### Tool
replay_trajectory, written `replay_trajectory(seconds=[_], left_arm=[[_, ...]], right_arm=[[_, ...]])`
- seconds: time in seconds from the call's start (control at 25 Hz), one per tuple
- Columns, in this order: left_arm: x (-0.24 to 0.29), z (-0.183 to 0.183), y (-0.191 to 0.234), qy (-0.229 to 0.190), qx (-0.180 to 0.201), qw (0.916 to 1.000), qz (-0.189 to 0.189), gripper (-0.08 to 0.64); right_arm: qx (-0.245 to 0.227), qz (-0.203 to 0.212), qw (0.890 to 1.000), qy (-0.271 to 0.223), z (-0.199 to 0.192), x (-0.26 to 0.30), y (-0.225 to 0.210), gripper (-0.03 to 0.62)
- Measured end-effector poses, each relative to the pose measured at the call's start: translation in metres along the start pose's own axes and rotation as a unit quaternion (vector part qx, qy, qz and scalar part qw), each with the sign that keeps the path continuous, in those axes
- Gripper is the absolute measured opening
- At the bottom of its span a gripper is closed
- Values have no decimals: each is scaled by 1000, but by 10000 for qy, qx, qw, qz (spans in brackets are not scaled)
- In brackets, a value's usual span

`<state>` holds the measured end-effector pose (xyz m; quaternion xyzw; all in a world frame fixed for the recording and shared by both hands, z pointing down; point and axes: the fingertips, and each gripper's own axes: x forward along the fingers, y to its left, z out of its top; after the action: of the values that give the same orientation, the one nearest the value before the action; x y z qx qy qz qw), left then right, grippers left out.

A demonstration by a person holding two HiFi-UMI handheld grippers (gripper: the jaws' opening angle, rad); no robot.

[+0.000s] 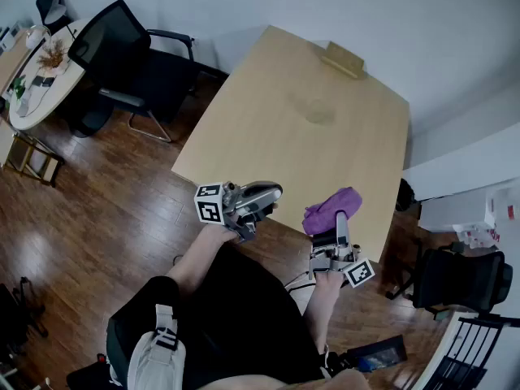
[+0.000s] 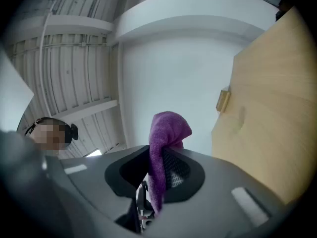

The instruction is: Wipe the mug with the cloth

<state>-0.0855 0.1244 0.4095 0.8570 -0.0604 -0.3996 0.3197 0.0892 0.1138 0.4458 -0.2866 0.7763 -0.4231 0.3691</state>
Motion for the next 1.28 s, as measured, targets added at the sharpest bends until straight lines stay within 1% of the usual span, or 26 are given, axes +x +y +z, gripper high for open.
replay_trajectory(seconds=[0.16,0.28,0.48,0.6,0.72,0.88,1.0,1.16,1.28], left_arm=[[-11,27,30,164,20,9997,177,6],[-20,45,46,278,-9,9994,188,6],[-33,56,69,353,-72,9989,297,6],[-31,55,80,469,-75,9982,359,6],[-23,52,95,620,-19,9968,497,6],[-4,43,118,847,178,9936,733,6],[8,39,138,1098,481,9876,1011,6],[33,31,164,1434,916,9753,1406,6],[54,23,186,1622,1200,9652,1665,6]], right_arm=[[-40,-153,9999,60,-14,33,-8,60],[-108,-307,9995,54,-26,51,-14,60],[-128,-588,9981,112,-45,63,-26,60],[-159,-697,9974,79,-43,64,-31,60],[-105,-770,9970,19,-34,62,-43,60],[94,-725,9973,27,-12,66,-69,61],[316,-540,9980,56,7,80,-93,60],[453,-196,9987,116,43,96,-109,60],[616,-90,9980,90,70,97,-131,60]])
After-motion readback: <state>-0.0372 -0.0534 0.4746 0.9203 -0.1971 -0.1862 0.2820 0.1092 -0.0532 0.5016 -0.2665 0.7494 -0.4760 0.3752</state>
